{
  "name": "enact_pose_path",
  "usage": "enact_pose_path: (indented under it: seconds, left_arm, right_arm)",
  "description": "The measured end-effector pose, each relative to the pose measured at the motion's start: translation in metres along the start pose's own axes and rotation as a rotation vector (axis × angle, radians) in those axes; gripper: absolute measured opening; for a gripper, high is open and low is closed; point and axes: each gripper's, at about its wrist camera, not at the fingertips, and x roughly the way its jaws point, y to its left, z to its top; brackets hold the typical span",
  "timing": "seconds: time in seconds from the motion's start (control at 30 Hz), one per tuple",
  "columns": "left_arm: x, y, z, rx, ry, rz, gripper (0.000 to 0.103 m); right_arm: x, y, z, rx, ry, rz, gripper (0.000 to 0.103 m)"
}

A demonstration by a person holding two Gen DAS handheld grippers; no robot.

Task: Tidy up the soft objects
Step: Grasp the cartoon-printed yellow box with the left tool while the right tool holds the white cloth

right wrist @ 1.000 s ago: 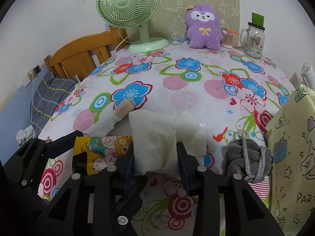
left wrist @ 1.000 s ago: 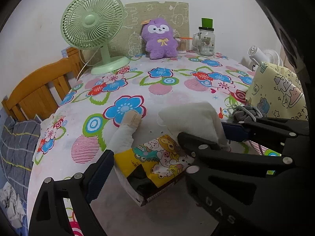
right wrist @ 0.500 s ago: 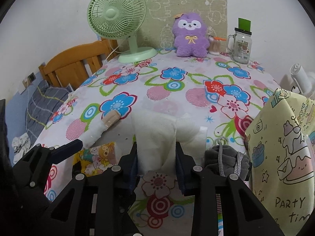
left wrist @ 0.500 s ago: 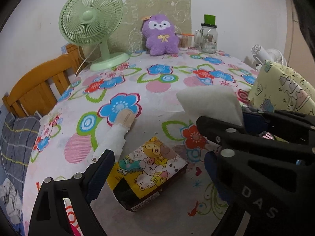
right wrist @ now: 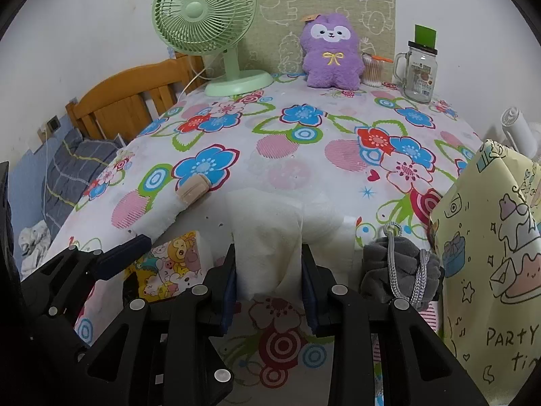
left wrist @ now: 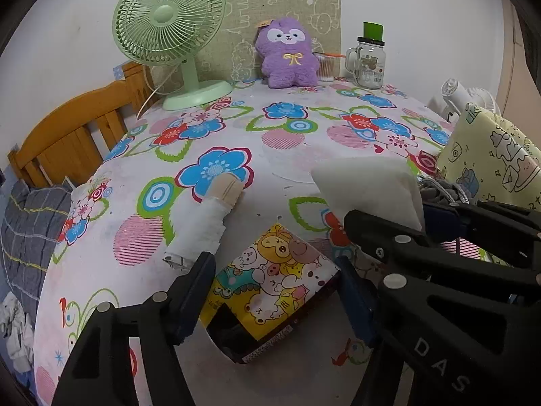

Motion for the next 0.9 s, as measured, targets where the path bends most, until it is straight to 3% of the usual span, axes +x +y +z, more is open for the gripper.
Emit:
enact_pose_path:
  seconds: [0.23,0.5,0.9]
  left_arm:
    - [-0.009,0.000,-0.003,-0.026,-0.007,-0.019,0.064]
    - [-0.018,-0.001,-0.006,-0.038,-0.010,-0.023,0.063]
    - [-0.021,0.012,-0.016,-0.075,-0.014,0.024,0.082]
  right_arm:
    - [-0.006,0.003,-0.004,-0.005,-0.006,0.002,0.036]
    - [-0.018,0.007,-0.008,-0.014,-0.020,-0.003,0.036]
    - [-0.019,0.018,-0.012,-0.039,-0.014,0.007,0.036]
